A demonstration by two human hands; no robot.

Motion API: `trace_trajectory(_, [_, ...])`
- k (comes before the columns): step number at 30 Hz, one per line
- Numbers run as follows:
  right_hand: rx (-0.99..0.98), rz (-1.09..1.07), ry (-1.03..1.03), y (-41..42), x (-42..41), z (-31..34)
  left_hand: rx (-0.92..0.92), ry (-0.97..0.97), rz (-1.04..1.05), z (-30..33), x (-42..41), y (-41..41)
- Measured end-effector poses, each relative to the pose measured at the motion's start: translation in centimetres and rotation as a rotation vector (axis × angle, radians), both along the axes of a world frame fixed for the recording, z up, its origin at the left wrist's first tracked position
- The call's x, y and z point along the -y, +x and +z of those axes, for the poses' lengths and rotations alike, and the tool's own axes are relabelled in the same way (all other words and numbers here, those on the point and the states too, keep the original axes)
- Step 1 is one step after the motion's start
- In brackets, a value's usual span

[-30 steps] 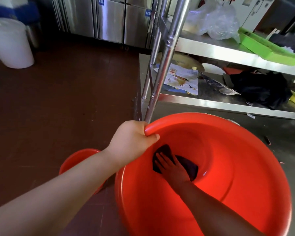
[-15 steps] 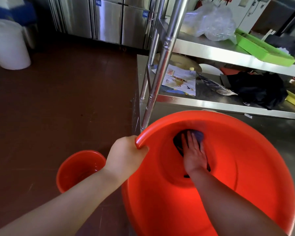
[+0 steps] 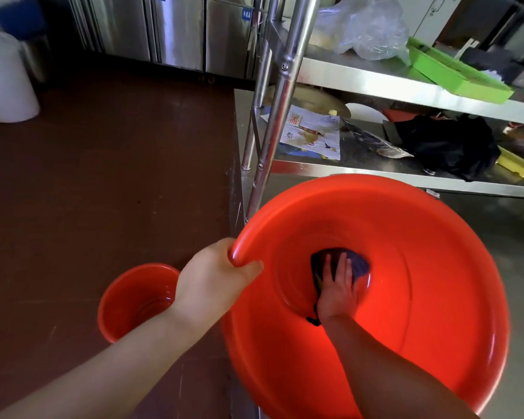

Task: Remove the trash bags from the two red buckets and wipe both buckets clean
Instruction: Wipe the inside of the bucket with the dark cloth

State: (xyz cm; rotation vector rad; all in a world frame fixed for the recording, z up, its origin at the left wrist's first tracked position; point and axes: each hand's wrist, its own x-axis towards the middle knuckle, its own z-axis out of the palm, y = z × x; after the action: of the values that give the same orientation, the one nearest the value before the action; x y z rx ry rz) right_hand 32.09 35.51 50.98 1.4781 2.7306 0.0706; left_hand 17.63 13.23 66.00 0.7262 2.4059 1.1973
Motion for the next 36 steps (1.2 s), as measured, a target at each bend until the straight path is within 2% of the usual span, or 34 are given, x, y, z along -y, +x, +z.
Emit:
trace_trajectory(4, [0.17,0.286,-0.051,0.1,0.9,-0.5,-0.31,0.016,-0.126,2.5,-2.4,-0.2])
trace_trajectory(7, [0.187,0.46,0.068,-0.6,1.8,-0.9,-0.404,0.023,-0.19,4.2,-5.1,-0.6])
trace_trajectory(9, [0.279,0.554,0.011,-0.9,2.2,-1.2,-0.465,-0.053,-0.23,4.7,-6.5,-1.0])
trace_trajectory(16, [0.337,0.716,0.122,-3.5,0.3,-0.7,-0.342,-0.081,-0.292,4.0,-6.2,-2.6])
trace_trajectory(20, [0.318,0.546,0.152,-6.9,-2.3,2.0,-0.358,-0.055,-0.256,3.4,-5.2,-2.5])
trace_trajectory(25, [0.216,0.316,0.237,-4.0,-4.6,3.0,-0.349,-0.048,-0.152,2.5,-3.5,-2.3])
trace_trajectory(28, [0.134,0.183,0.177,-1.1,-4.6,1.9,-0.308,-0.026,-0.115,2.2,-3.0,-2.2])
trace_trajectory(31, [0.127,-0.028,0.099,0.0,-2.5,0.4,-0.348,0.018,-0.098,2.1,-2.9,-1.7])
trace_trajectory(36, [0.069,-0.328,-0.207,-1.2,2.0,-0.6,-0.369,0.09,-0.084,1.9,-2.8,-0.7])
